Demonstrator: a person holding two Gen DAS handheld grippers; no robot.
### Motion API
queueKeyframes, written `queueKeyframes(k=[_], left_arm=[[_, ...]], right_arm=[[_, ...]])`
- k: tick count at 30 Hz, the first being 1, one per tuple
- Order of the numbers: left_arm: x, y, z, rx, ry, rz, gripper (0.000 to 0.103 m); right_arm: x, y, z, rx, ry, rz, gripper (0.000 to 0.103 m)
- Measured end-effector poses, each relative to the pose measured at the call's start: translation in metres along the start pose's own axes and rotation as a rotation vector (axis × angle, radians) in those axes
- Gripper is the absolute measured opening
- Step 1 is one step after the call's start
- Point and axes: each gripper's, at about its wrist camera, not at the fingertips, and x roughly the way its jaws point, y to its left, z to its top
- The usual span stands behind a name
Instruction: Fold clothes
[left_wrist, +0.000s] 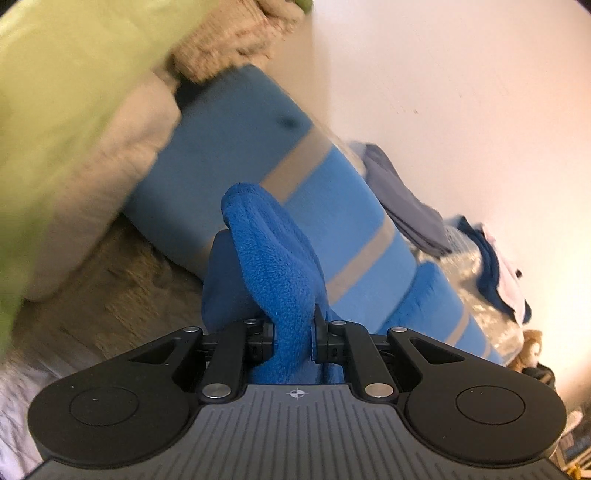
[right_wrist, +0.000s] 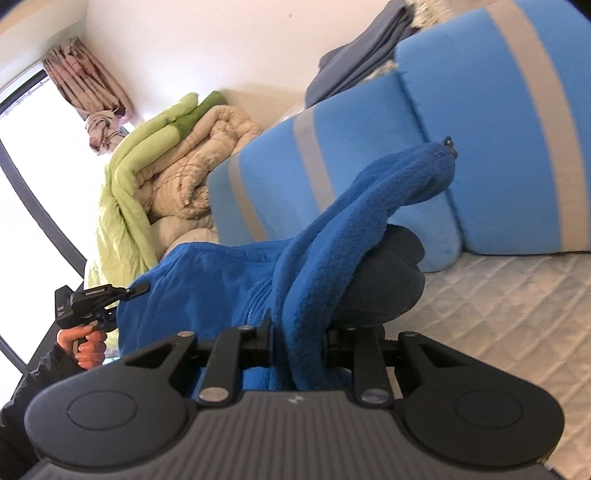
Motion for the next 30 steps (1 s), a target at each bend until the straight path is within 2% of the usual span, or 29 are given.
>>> queueKeyframes(k=[7, 14, 16, 18, 19, 20, 21, 22, 24, 27, 30], left_arm=[[-0.007, 0.013, 0.014, 0.009, -0.019, 0.038, 0.013], [-0.009, 0.023, 0.018, -0.019, -0.044, 0.049, 0.013], [-0.008, 0.021, 0.019, 0.013, -0.052, 0.107, 0.014], [0.0, 0.012, 0.019, 0.114, -0.039, 0.288, 0.024], [0.006, 0.007, 0.019, 0.163, -0.019, 0.391, 0.032], [0.011, 0.003, 0.018, 0.209, -0.007, 0.485, 0.056], [0.013, -0.001, 0.017, 0.243, -0.02, 0.545, 0.086], [0.01, -0.004, 0.016, 0.255, -0.048, 0.553, 0.094], [0.006, -0.011, 0.013, 0.27, -0.077, 0.508, 0.103], [0.009, -0.025, 0.006, 0.333, -0.028, 0.522, 0.103], [0.016, -0.038, -0.006, 0.407, 0.064, 0.533, 0.103]], right_arm=[[0.041, 0.014, 0.0, 0.007, 0.03, 0.036, 0.023], [0.055, 0.02, -0.003, -0.002, 0.049, 0.061, 0.023], [0.058, 0.022, -0.002, -0.001, 0.05, 0.06, 0.023], [0.062, 0.024, 0.0, 0.001, 0.057, 0.01, 0.029], [0.065, 0.028, 0.001, -0.019, 0.059, -0.064, 0.048], [0.068, 0.033, 0.0, -0.06, 0.06, -0.165, 0.085], [0.07, 0.037, 0.0, -0.1, 0.059, -0.245, 0.1], [0.069, 0.041, -0.001, -0.135, 0.054, -0.278, 0.103], [0.067, 0.046, 0.0, -0.172, 0.057, -0.326, 0.103], [0.066, 0.05, 0.0, -0.212, 0.082, -0.434, 0.103], [0.066, 0.055, -0.004, -0.265, 0.12, -0.519, 0.103]])
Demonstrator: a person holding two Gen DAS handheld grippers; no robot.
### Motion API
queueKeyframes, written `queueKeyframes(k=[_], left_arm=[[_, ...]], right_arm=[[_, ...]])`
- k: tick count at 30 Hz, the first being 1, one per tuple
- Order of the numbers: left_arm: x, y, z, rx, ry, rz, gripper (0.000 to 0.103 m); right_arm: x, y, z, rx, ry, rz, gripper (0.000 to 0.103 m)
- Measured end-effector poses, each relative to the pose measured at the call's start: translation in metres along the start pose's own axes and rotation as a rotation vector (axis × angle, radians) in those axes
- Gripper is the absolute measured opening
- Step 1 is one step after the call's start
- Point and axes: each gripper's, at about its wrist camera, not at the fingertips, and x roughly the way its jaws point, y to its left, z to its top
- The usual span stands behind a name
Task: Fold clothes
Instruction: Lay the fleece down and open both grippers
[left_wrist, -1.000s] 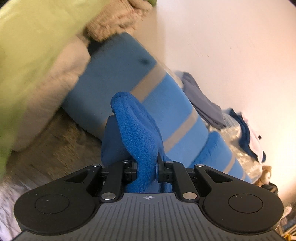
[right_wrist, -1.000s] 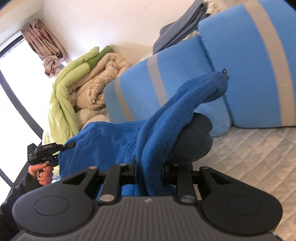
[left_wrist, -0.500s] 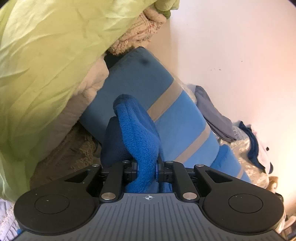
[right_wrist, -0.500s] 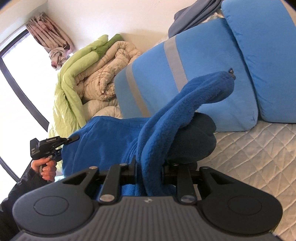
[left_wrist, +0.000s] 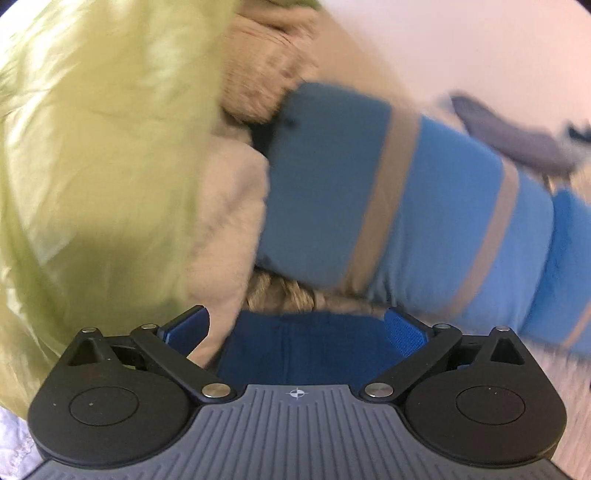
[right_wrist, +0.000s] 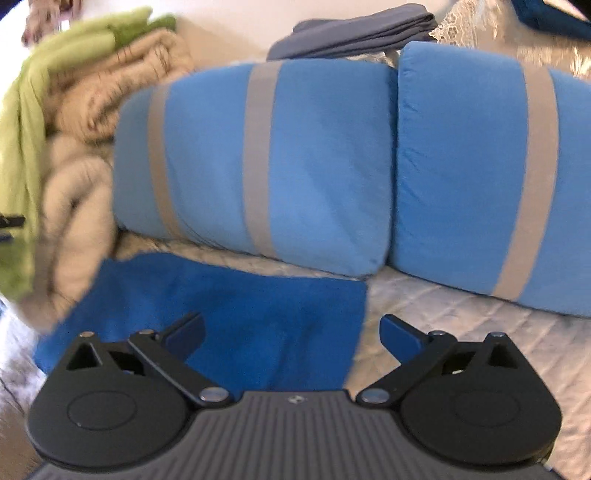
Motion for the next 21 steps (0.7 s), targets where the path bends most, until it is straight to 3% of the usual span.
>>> queueKeyframes(k=[4, 11, 21], left_arm=[[0.003, -0.012, -0.008, 0.056, 0.161, -0.015, 0.103], [-0.012, -0.019, -0.013, 0.126, 0.298, 0.018, 0.103], [-0.052, -0.004, 0.013, 0.087, 0.311, 0.05, 0.103]], right_arm=[[-0.005, -0.001, -0.005, -0.019, 0.076, -0.023, 0.103], [-0.014, -0.004, -0.005, 0.002, 0.211, -0.035, 0.103], [-0.038, 0.001, 0.009, 0.037, 0.233, -0.044, 0.103]])
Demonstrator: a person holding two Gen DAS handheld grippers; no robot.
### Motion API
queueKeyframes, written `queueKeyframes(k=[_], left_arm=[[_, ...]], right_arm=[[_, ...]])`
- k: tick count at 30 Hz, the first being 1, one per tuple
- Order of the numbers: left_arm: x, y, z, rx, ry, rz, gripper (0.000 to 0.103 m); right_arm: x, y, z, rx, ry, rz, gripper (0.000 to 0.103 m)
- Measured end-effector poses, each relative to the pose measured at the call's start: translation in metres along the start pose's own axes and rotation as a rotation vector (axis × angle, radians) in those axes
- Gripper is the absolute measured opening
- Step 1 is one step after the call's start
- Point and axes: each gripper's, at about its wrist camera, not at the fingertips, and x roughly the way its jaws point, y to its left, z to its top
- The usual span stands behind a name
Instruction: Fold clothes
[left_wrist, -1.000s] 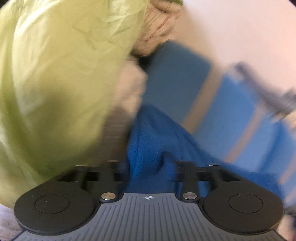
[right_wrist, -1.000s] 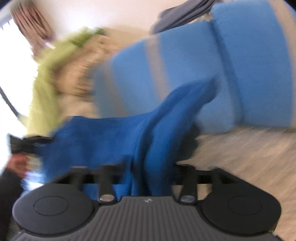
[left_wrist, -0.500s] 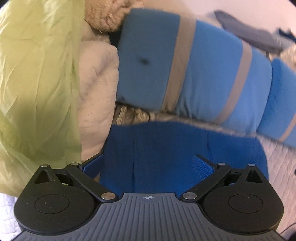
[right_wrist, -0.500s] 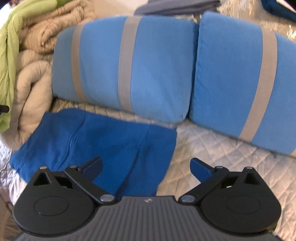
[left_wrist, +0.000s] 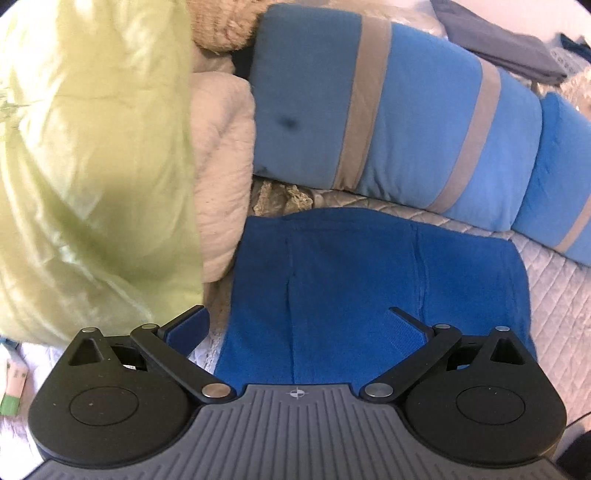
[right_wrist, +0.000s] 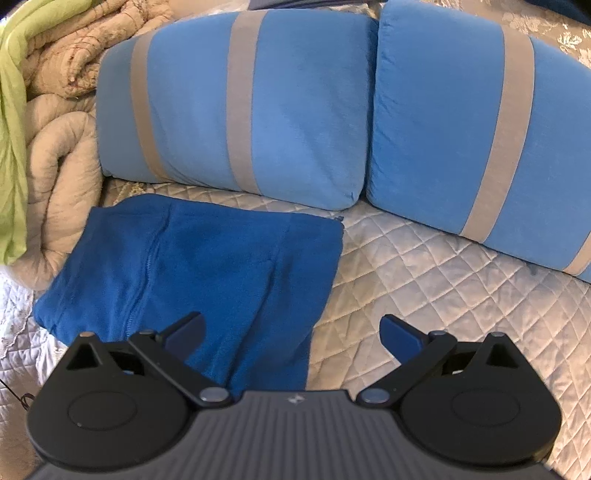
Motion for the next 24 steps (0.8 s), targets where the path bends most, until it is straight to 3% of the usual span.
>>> queueKeyframes(k=[7, 11, 18, 24], left_arm=[[-0.043, -0.005, 0.005, 0.034, -0.018, 0.0, 0.103], [-0.091, -0.009, 0.008, 0.075, -0.082, -0.019, 0.103], [-0.168, -0.014, 0.01, 0.1, -0.184, -0.107, 0.103], [-0.206, -0.026, -0.003, 0.092, -0.232, -0.186, 0.103]], right_arm=[[-0.031, 0.002, 0.007, 0.019, 0.001, 0.063, 0.103], [-0.075, -0.014, 0.017, 0.005, -0.016, 0.072, 0.103], [-0.177, -0.078, 0.031, 0.028, -0.1, 0.035, 0.103], [-0.266, -0.141, 0.024, 0.092, -0.172, -0.025, 0.103]])
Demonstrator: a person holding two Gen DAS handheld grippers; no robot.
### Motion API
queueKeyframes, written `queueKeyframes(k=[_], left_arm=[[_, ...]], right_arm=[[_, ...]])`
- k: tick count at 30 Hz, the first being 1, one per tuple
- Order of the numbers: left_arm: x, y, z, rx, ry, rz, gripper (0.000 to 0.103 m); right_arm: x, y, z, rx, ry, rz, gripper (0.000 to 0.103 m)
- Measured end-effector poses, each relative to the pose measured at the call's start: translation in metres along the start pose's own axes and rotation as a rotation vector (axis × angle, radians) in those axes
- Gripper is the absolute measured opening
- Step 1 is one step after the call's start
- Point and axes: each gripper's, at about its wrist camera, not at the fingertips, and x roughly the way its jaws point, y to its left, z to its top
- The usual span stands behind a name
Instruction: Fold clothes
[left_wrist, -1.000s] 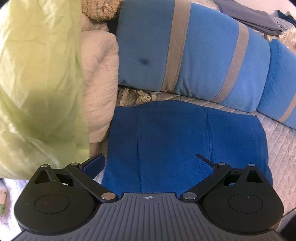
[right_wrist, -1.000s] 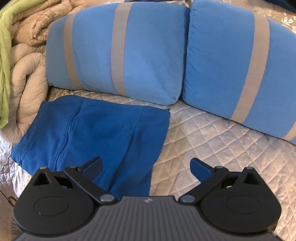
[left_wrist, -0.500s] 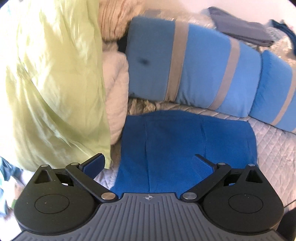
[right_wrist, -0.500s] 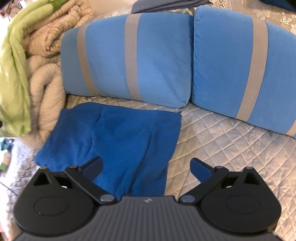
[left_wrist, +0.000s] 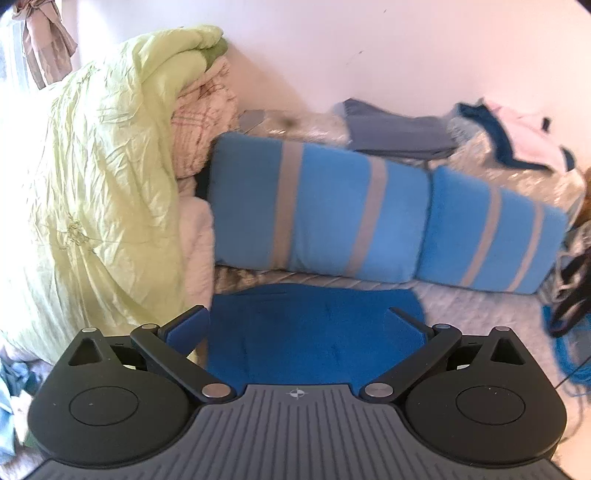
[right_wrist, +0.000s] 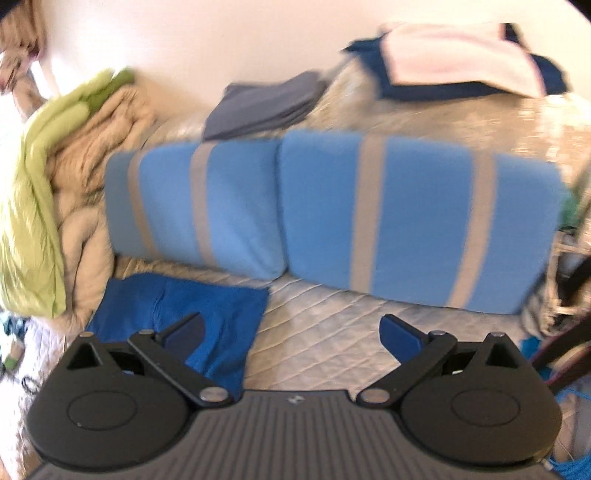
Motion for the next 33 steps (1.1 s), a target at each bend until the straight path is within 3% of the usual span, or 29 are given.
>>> queueKeyframes(k=[6, 13, 22, 29, 33], left_arm=[[-0.034, -0.011, -0.028, -0.079, -0.052, -0.171, 0.103], [-0.053, -0.046, -0.084, -0.006, -0.076, -0.244, 0.103], [-0.084, -0.077, -0.153, 0.073, -0.124, -0.288, 0.103], [-0.068, -0.079, -0.203, -0.001, -0.127, -0.268, 0.103], [-0.041, -0.093, -0.238, 0.01, -0.1, -0.23, 0.103]], right_arm=[[-0.092, -0.073, -0.021, 0.075, -0.104, -0.077, 0.103], [-0.179, -0.147, -0.081, 0.149, -0.153, -0.185, 0.103], [-0.281, -0.192, -0.191, 0.287, -0.271, -0.235, 0.103], [-0.303, -0.192, -0.259, 0.272, -0.283, -0.302, 0.103], [-0.283, -0.175, -0.297, 0.205, -0.323, -0.441, 0.103]])
